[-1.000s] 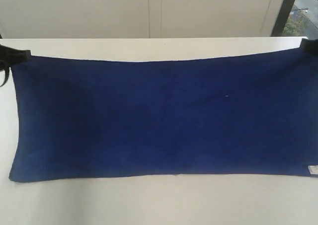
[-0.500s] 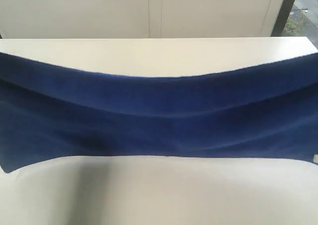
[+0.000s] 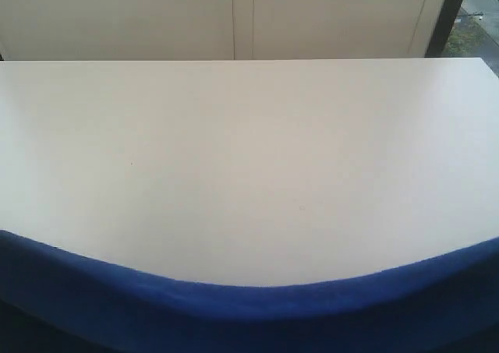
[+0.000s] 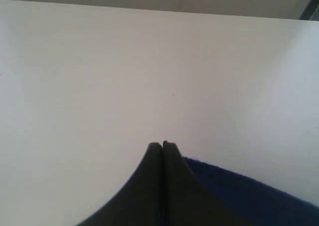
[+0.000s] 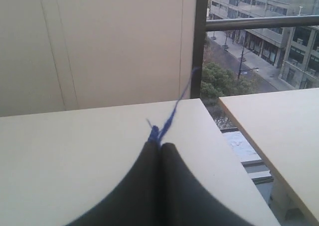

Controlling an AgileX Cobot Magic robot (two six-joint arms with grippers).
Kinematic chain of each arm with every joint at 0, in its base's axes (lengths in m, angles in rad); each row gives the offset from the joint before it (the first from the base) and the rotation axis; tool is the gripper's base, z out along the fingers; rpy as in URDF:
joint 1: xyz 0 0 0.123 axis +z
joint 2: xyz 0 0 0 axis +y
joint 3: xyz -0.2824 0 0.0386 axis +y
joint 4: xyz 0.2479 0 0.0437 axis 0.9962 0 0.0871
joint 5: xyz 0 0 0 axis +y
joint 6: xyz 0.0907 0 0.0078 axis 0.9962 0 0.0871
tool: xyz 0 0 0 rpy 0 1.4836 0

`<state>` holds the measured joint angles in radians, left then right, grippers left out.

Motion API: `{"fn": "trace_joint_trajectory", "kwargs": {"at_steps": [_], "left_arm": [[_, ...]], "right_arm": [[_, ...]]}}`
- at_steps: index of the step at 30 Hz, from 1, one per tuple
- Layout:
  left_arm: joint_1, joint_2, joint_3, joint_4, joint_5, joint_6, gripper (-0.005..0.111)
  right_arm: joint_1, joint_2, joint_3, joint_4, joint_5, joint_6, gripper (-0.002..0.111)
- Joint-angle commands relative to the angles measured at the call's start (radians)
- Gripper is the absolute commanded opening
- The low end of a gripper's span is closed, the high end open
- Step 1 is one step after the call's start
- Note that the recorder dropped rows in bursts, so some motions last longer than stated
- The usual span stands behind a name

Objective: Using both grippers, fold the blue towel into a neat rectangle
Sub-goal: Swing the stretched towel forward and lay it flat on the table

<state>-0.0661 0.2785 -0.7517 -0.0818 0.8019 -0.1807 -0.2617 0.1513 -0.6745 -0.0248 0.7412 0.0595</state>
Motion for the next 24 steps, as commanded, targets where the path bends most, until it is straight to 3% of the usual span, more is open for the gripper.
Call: {"fn": "trace_joint_trajectory", "kwargs": {"at_steps": [1, 7, 11, 20, 24], "left_arm": [[0.004, 0.048, 0.120, 0.000, -0.142, -0.025, 0.000], [0.004, 0.273, 0.346, -0.056, -0.540, -0.063, 0.000], [0.004, 0.475, 0.385, -0.072, -0.802, -0.067, 0.000], [0.004, 0.877, 0.376, -0.070, -1.102, -0.106, 0.000], [0.004, 1.012, 0.321, -0.053, -1.151, -0.138, 0.000]], "right_arm": [[-0.006, 0.045, 0.079, 0.000, -0.124, -0.012, 0.000], [-0.006, 0.247, 0.256, 0.000, -0.363, 0.005, 0.000], [-0.006, 0.444, 0.313, 0.000, -0.557, 0.106, 0.000], [-0.006, 0.904, 0.315, 0.000, -0.923, 0.136, 0.000], [-0.006, 1.103, 0.294, 0.000, -1.052, 0.135, 0.000]]}}
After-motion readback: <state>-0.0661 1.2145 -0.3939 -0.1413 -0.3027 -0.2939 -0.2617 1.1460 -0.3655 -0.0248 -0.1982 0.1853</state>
